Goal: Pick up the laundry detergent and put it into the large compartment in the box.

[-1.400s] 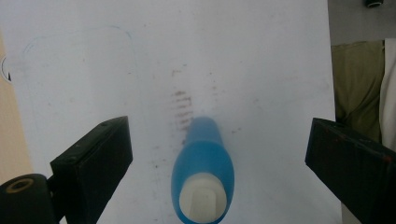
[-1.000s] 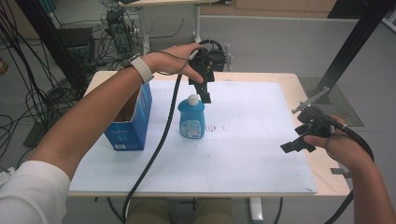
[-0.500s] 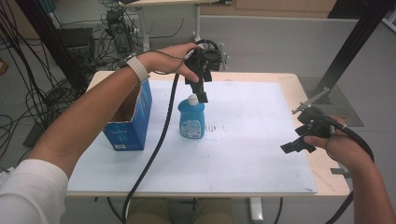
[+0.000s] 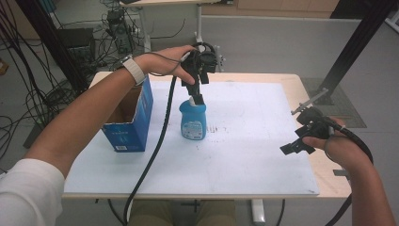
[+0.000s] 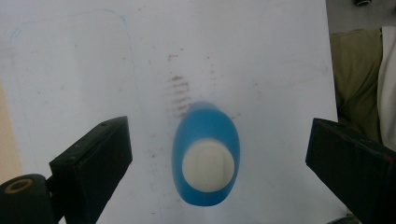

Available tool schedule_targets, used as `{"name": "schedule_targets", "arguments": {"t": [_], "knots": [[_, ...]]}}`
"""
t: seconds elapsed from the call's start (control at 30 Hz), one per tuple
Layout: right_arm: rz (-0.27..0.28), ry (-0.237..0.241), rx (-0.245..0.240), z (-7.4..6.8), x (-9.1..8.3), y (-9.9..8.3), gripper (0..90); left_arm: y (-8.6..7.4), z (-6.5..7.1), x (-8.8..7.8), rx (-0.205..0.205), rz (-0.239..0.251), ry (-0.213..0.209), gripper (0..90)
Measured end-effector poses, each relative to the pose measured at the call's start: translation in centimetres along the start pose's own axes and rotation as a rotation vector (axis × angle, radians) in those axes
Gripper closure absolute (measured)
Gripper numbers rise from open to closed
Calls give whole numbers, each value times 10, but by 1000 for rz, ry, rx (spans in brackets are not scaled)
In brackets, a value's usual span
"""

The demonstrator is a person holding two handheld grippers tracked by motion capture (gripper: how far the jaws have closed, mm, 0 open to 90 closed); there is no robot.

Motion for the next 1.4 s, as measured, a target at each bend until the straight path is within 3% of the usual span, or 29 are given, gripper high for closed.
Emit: {"name": "schedule_targets", "arguments": {"t": [1.4], "knots": [[-10, 0, 21, -4, 5, -1, 63, -13, -2, 32, 29, -80, 2, 74]]}}
Point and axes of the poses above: each handheld gripper's, and its own axes: x roughly forward along the jaws, y roughly out of its top, z roughly to its right, the point moved 8 cm from there along x, roughly forward along the jaws, and after that the axes turned 5 degrees about -z, right-handed, at the moved point
